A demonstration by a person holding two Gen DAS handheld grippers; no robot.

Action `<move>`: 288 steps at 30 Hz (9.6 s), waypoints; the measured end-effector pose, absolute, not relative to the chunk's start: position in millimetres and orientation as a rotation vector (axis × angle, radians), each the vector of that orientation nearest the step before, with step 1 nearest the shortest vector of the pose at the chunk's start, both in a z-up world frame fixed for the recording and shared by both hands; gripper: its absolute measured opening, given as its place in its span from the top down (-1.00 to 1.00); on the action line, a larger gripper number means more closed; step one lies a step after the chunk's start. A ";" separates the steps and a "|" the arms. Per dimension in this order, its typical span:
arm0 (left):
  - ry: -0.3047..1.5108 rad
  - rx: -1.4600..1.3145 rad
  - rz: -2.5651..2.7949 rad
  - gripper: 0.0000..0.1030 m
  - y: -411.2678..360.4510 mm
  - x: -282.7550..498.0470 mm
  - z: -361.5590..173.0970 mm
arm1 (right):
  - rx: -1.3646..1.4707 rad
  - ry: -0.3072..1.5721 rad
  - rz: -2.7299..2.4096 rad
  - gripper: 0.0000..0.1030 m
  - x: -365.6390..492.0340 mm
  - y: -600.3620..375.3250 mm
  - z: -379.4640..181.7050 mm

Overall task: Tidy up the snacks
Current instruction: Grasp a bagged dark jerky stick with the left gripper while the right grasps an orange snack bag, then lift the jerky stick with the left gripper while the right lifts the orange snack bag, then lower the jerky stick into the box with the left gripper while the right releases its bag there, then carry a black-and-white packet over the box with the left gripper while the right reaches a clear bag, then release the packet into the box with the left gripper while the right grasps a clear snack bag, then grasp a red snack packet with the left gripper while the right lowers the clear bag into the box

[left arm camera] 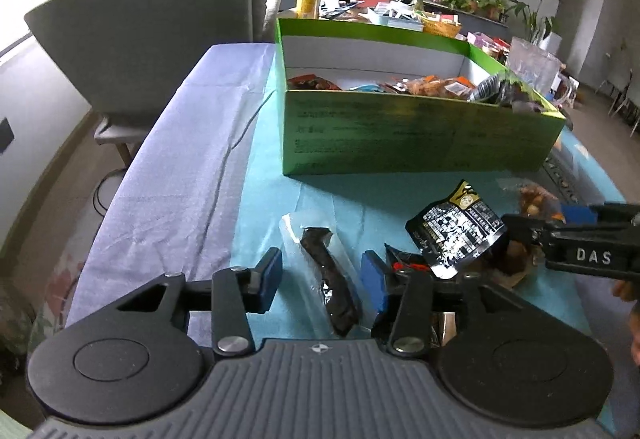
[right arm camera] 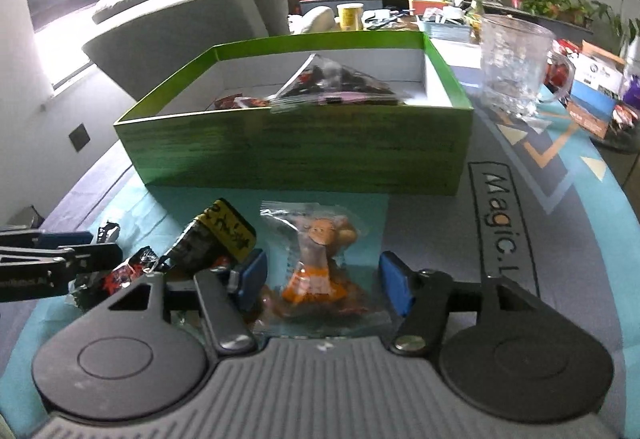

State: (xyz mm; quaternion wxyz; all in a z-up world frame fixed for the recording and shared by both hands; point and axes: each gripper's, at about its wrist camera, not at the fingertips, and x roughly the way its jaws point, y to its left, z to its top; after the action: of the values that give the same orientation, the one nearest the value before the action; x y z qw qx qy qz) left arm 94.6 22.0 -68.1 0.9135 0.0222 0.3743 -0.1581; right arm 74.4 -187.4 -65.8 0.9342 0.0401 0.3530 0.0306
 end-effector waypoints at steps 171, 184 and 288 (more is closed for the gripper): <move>0.655 0.196 -0.513 0.91 -37.6 95.9 -51.1 | 0.033 0.602 0.481 -0.33 -14.6 -203.5 -50.7; 0.608 0.108 -0.477 0.99 -13.6 85.9 -28.0 | -0.111 0.653 0.443 -0.32 -10.5 -163.8 -77.1; 0.457 0.041 -0.447 0.99 -23.1 153.7 20.9 | 0.083 0.403 0.016 -0.29 139.0 -203.6 5.1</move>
State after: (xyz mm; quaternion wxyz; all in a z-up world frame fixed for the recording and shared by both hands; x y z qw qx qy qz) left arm 153.7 -23.1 20.9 0.9492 0.0200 0.2244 -0.2198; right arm 139.0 -203.6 5.1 0.9789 0.0413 0.2001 0.0078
